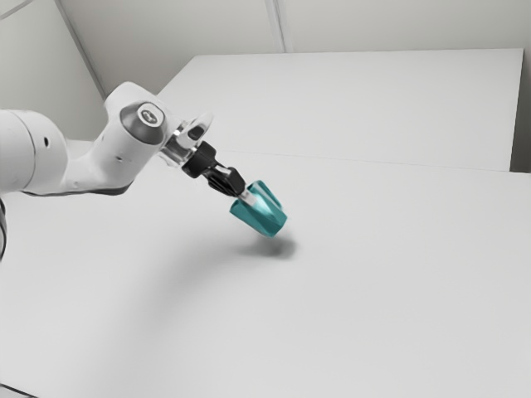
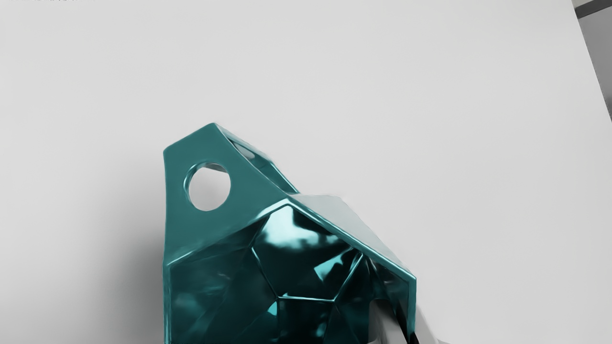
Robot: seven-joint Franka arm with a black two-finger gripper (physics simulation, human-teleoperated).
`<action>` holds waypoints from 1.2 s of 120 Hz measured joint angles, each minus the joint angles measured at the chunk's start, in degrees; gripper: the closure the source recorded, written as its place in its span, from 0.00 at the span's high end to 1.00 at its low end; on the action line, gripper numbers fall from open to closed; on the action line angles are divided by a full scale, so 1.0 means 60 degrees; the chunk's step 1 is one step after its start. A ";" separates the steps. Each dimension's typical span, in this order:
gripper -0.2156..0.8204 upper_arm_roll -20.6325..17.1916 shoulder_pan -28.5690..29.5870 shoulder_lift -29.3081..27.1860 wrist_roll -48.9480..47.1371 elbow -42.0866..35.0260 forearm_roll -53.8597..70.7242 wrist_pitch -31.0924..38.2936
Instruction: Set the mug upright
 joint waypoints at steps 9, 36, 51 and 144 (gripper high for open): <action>0.03 0.0027 0.0000 -0.0010 -0.0437 0.0339 0.0918 -0.0394; 0.03 0.0056 0.0000 -0.0002 -0.1684 0.0905 0.3498 -0.1377; 0.03 0.0056 -0.0002 0.0030 -0.2313 0.1126 0.4692 -0.1668; 0.03 -0.0273 -0.0013 0.0607 -0.5425 0.1236 0.7089 -0.1147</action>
